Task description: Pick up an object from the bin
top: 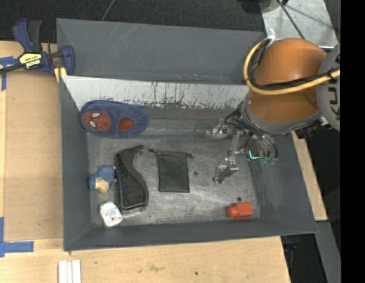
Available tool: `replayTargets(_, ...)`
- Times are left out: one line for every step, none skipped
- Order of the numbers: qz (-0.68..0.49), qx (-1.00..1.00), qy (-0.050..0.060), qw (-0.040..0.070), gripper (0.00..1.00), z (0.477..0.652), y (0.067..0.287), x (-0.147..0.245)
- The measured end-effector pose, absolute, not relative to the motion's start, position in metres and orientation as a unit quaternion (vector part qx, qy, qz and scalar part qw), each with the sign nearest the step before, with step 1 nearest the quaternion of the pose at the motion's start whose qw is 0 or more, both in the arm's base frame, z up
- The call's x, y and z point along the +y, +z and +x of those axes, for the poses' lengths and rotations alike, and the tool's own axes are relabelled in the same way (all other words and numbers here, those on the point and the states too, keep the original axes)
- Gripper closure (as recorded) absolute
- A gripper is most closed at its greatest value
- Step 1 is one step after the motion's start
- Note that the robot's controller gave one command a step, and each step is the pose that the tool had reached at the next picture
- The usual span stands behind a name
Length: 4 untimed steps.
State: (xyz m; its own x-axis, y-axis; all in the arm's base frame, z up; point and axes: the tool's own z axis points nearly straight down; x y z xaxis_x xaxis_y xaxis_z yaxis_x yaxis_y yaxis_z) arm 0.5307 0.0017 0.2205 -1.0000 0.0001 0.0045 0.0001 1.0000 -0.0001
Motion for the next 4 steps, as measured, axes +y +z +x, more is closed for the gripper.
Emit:
replayTargets(0.135, -0.991, -0.001, 0.002, 0.00, 0.577, 0.115, 0.060)
replayTargets(0.229, -0.973, 0.000, -0.006, 0.00, 0.577, 0.078, 0.057)
replayTargets(0.229, -0.973, 0.000, -0.015, 1.00, 0.581, 0.082, 0.060)
replayTargets(0.255, -0.967, 0.001, -0.007, 1.00, 0.592, 0.253, 0.050)
